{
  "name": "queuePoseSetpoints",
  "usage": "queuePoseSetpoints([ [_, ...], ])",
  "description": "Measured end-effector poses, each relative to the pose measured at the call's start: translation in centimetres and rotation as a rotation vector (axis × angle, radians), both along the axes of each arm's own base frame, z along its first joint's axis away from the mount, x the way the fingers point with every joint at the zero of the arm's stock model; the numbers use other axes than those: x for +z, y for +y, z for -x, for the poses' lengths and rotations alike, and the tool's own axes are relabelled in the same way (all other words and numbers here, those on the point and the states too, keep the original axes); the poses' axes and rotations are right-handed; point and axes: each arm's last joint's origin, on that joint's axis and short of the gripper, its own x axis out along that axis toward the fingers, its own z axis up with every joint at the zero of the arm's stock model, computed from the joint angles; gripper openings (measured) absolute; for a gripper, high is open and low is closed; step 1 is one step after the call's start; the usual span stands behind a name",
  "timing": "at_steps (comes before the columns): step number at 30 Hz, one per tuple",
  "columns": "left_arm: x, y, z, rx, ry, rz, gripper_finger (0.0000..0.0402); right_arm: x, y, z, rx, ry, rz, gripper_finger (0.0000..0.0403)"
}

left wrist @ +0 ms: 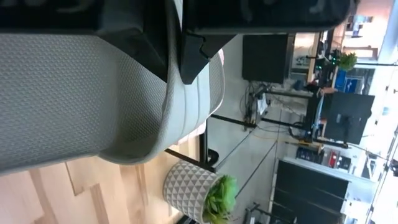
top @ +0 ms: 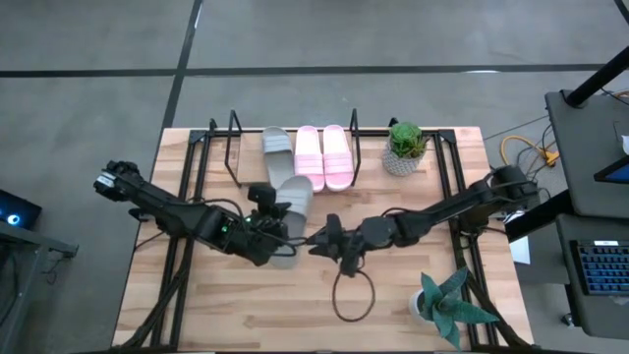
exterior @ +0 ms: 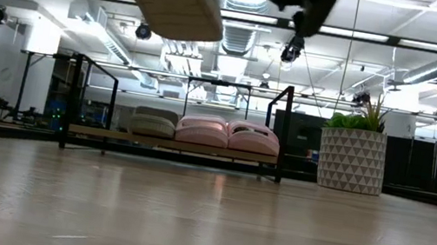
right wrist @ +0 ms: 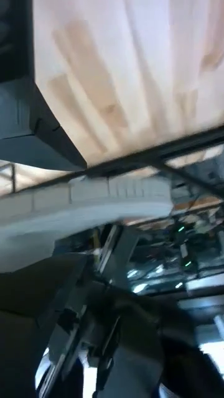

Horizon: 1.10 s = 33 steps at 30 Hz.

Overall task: Pick and place slides into the shelf
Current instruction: Put the gray slide on the shelf

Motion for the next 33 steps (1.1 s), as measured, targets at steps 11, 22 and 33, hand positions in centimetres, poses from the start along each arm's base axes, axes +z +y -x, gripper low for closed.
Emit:
queuePoseSetpoints([
  [11, 0.3, -0.3, -0.4, -0.051, -0.035, 0.073, 0.0, -0.4, 0.0, -1.5, -0.11, 0.002, 0.097, 0.0219],
  [22, 0.8, -0.5, -0.8, -0.108, -0.05, 0.059, 0.0, -0.1, 0.0, -1.7, -0.157, 0.01, -0.001, 0.0195],
  [33, 0.9, -0.5, -0.8, -0.098, -0.067, 0.073, 0.0, -0.3, -0.2, -1.6, -0.229, 0.024, 0.032, 0.0043],
])
